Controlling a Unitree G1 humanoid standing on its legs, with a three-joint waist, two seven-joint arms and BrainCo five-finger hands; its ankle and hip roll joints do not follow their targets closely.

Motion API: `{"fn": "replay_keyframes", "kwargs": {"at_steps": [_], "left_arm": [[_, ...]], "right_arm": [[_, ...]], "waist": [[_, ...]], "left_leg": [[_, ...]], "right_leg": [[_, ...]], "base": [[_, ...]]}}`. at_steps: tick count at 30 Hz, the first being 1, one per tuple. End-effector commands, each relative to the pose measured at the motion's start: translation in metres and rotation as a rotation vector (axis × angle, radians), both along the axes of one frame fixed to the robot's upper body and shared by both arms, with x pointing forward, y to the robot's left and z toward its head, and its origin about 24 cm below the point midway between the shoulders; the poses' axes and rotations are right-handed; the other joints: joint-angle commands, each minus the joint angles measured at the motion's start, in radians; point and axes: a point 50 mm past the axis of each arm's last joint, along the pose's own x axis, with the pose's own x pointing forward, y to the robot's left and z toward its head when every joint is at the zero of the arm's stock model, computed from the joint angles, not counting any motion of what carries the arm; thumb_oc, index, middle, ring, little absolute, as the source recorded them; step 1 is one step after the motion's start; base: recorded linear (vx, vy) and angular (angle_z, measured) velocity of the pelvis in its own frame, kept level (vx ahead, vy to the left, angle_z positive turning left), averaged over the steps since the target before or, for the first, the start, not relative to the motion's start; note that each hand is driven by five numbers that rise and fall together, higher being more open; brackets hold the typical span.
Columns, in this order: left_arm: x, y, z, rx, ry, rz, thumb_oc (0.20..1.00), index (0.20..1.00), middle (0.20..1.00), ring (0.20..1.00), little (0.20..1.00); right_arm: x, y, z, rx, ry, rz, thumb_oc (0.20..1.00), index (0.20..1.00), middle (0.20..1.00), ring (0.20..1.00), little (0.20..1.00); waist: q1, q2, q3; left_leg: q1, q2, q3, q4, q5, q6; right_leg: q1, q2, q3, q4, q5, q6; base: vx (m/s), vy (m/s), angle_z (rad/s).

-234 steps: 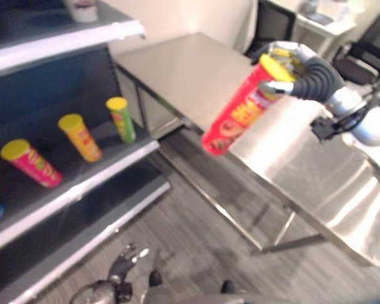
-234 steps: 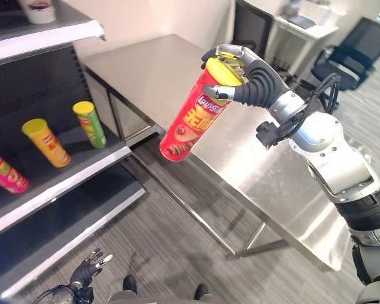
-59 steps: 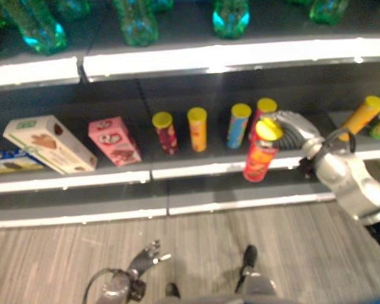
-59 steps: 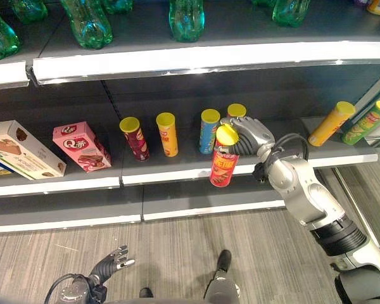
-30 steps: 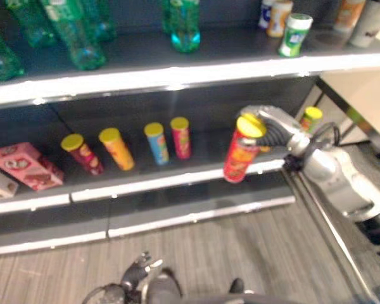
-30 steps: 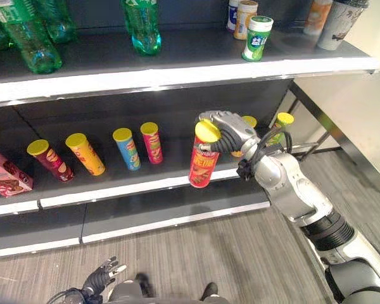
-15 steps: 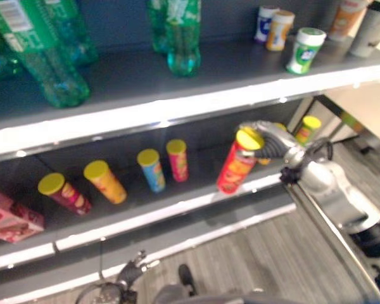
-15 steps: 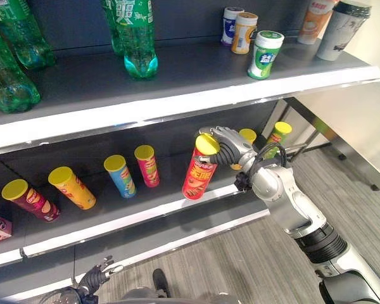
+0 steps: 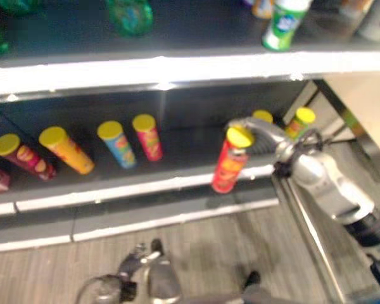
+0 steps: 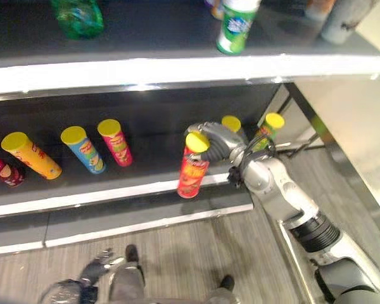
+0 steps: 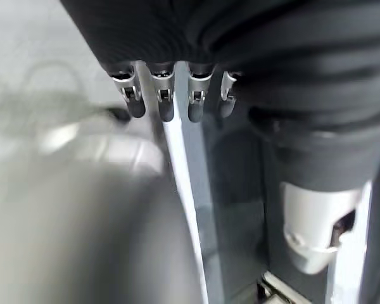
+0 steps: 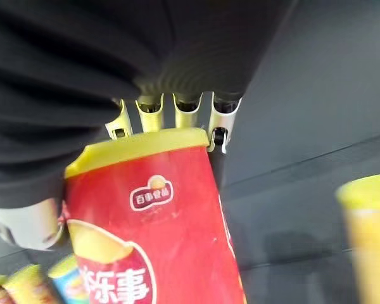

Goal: Put the goods on the table back onto the shelves and tidy them up.

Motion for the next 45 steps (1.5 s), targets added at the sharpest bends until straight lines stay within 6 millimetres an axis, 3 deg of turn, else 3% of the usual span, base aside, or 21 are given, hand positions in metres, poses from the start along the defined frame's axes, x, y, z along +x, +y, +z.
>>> {"fn": "replay_keyframes", "kwargs": {"at_steps": [1,4,12,17,22,25,32,45], "left_arm": [[0.007,0.034,0.017,0.1,-0.038,-0.06,1.0,1.0,1.0,1.0,1.0],[0.005,0.034,0.016,0.109,-0.028,-0.089,1.0,1.0,1.0,1.0,1.0],[0.019,0.033,0.026,0.105,-0.088,-0.124,1.0,1.0,1.0,1.0,1.0],[0.024,0.025,0.028,0.087,-0.108,-0.156,1.0,1.0,1.0,1.0,1.0],[0.023,0.019,0.027,0.076,-0.112,-0.173,1.0,1.0,1.0,1.0,1.0],[0.033,0.015,0.034,0.069,-0.155,-0.187,1.0,1.0,1.0,1.0,1.0],[0.043,0.015,0.044,0.075,-0.212,-0.196,1.0,1.0,1.0,1.0,1.0],[0.048,0.016,0.047,0.087,-0.224,-0.2,1.0,1.0,1.0,1.0,1.0]], "right_arm": [[-0.002,0.023,0.059,0.062,-0.252,0.098,0.2,0.2,0.2,0.2,0.2],[0.0,0.027,0.071,0.036,-0.302,0.103,0.2,0.2,0.2,0.2,0.2],[0.011,0.032,0.096,-0.041,-0.415,0.082,0.2,0.2,0.2,0.2,0.2],[0.018,0.024,0.101,-0.035,-0.451,0.026,0.2,0.2,0.2,0.2,0.2],[0.019,0.022,0.101,-0.031,-0.469,0.018,0.2,0.2,0.2,0.2,0.2],[0.022,0.018,0.111,-0.055,-0.541,-0.01,0.2,0.2,0.2,0.2,0.2],[0.026,0.006,0.129,-0.103,-0.622,-0.073,0.2,0.2,0.2,0.2,0.2],[0.029,-0.006,0.149,-0.174,-0.708,-0.132,0.2,0.2,0.2,0.2,0.2]], "waist": [[0.025,-0.056,-0.005],[0.024,-0.027,0.022],[0.037,0.064,0.124],[0.035,0.094,0.151],[0.04,0.109,0.163],[0.051,0.132,0.19],[0.066,0.152,0.215],[0.074,0.155,0.241]], "left_leg": [[0.02,0.049,0.006,0.105,-0.014,-0.084],[-0.008,0.058,-0.005,0.125,-0.006,-0.094],[-0.101,0.055,-0.016,0.183,-0.01,-0.096],[-0.138,0.045,-0.028,0.211,-0.018,-0.086],[-0.159,0.036,-0.036,0.223,-0.024,-0.083],[-0.195,0.029,-0.053,0.232,-0.022,-0.085],[-0.252,0.018,-0.068,0.218,0.004,-0.091],[-0.303,0.018,-0.081,0.198,0.023,-0.099]], "right_leg": [[-0.057,-0.095,0.046,0.055,0.106,0.02],[-0.079,-0.101,0.036,0.104,0.088,0.015],[-0.222,-0.18,0.071,0.256,0.077,0.019],[-0.266,-0.205,0.084,0.308,0.064,0.018],[-0.282,-0.217,0.081,0.32,0.066,0.022],[-0.301,-0.234,0.074,0.331,0.066,0.024],[-0.339,-0.25,0.057,0.336,0.079,0.025],[-0.38,-0.258,0.041,0.333,0.087,0.027]], "base": [[-0.06,-0.071,0.11],[-0.11,-0.013,0.13],[-0.12,0.05,0.14],[-0.06,0.052,0.11],[-0.03,0.038,0.1],[-0.05,0.039,0.09],[-0.03,0.022,0.13],[0.01,0.004,0.06]]}}
